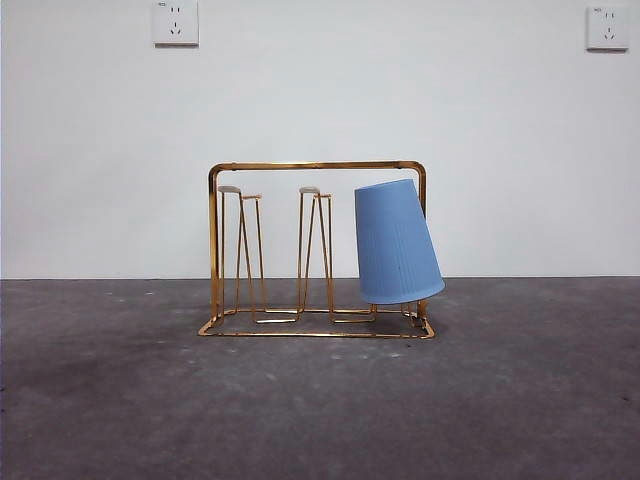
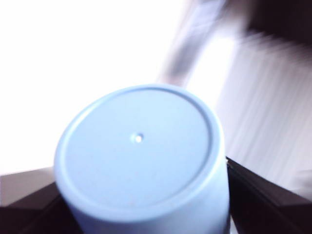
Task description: Pick up cup 1,put cup 1 in the cup rack,pick up cup 2,put cup 2 in the cup rack
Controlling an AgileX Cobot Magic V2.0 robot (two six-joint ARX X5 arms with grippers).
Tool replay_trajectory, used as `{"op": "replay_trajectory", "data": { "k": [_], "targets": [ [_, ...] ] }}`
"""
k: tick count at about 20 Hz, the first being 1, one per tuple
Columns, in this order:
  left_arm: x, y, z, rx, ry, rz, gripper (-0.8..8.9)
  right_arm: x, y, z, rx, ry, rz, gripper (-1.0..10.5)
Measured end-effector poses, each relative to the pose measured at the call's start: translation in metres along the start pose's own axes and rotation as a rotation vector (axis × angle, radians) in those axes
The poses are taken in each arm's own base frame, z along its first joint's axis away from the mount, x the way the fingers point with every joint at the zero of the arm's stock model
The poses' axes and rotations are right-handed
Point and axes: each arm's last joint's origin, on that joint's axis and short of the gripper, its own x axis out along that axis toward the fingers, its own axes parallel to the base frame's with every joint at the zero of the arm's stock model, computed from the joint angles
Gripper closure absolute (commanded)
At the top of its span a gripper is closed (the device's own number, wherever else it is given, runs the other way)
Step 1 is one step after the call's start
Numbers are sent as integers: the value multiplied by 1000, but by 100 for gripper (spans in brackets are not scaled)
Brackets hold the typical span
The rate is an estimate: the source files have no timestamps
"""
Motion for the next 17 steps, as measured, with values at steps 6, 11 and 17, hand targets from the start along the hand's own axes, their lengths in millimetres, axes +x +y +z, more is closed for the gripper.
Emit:
{"op": "replay_trajectory", "data": {
  "k": [6, 11, 17],
  "targets": [
    [-20, 18, -22, 289, 237, 407, 821, -10, 0, -8, 9, 48, -25, 698],
    [-17, 30, -34, 403, 305, 505, 821, -12, 0, -14, 39, 106, -19, 698],
    [-13, 63, -51, 436, 276, 563, 821, -13, 1, -22, 76, 193, -13, 698]
  ]
}}
